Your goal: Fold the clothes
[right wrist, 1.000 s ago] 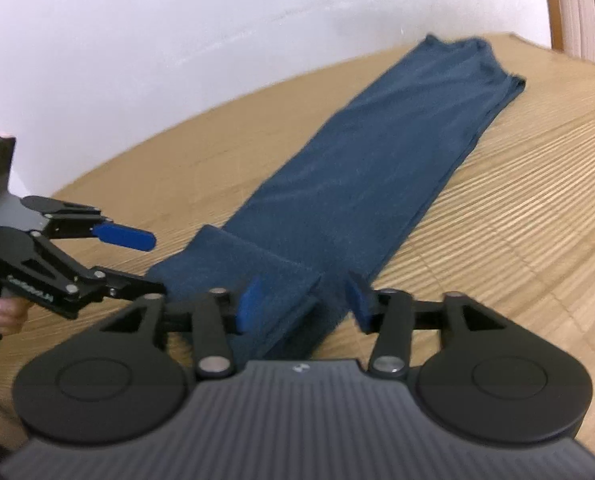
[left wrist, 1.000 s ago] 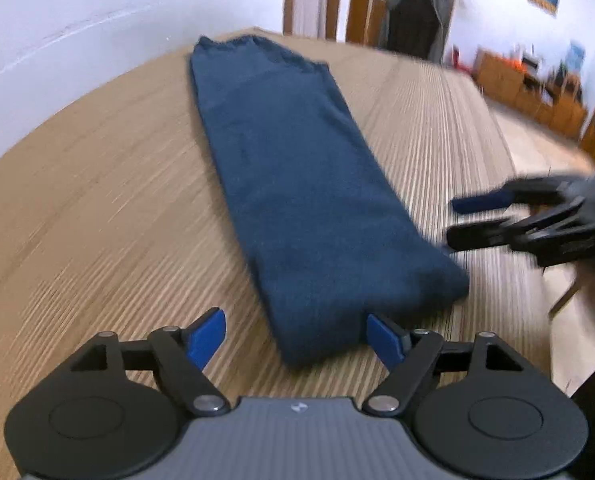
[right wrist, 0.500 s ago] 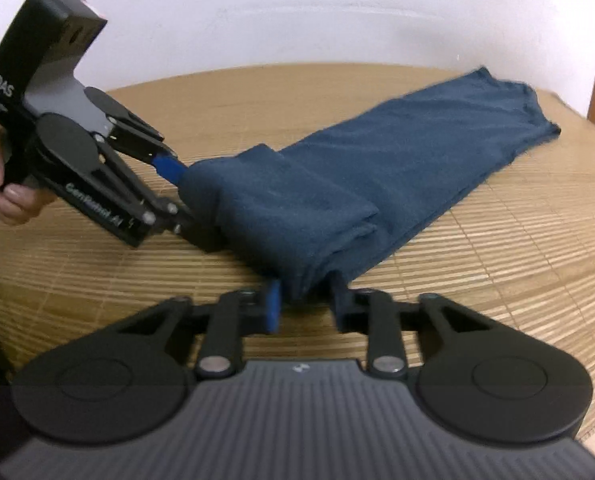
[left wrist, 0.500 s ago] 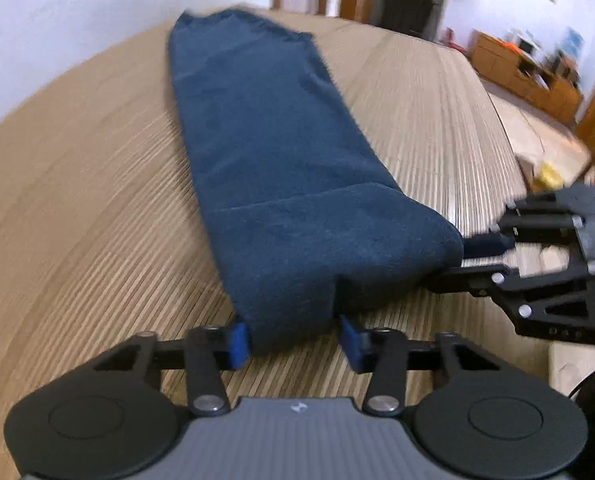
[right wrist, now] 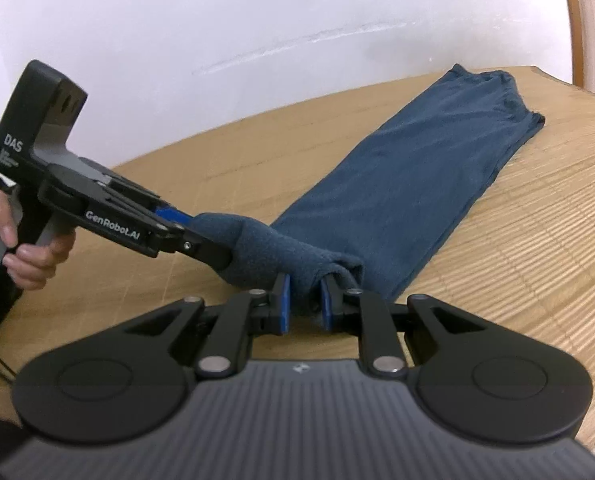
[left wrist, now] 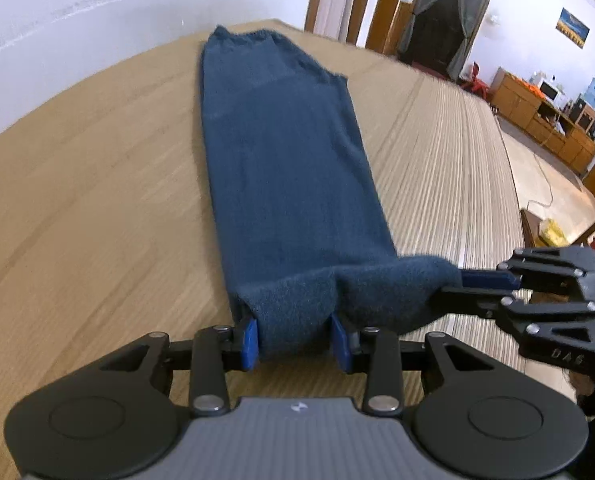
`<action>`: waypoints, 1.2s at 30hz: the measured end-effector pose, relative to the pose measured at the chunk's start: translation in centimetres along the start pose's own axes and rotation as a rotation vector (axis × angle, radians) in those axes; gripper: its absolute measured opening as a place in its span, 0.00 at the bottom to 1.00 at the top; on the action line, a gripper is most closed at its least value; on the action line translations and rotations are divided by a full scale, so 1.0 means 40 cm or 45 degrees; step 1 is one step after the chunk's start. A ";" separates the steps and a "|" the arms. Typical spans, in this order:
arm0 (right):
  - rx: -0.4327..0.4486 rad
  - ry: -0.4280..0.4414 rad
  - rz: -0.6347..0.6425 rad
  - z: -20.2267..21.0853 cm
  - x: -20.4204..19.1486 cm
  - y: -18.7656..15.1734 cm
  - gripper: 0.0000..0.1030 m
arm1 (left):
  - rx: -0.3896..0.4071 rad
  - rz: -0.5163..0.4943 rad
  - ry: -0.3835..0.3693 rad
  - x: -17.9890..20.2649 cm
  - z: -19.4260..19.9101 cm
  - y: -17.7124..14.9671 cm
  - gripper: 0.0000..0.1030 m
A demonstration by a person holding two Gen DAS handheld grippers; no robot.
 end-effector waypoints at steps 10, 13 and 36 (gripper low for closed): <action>0.058 -0.060 -0.045 -0.077 0.062 0.062 0.19 | 0.017 -0.064 0.087 -0.021 -0.067 0.109 0.40; 0.052 -0.092 -0.074 -0.120 0.080 0.084 0.20 | 0.020 -0.049 0.109 -0.035 -0.087 0.113 0.41; 0.025 -0.147 -0.070 -0.159 0.110 0.103 0.45 | 0.072 -0.016 0.167 -0.027 -0.133 0.119 0.62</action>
Point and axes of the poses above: each gripper's, at about its wrist camera, not at the fingertips, and z roughly against the way its jaws point, x to its right, y to its top, the point moved 1 cm from there along -z, roughly the way its jaws point, and after that the axes turned 11 degrees about -y, right-handed, at the moved point
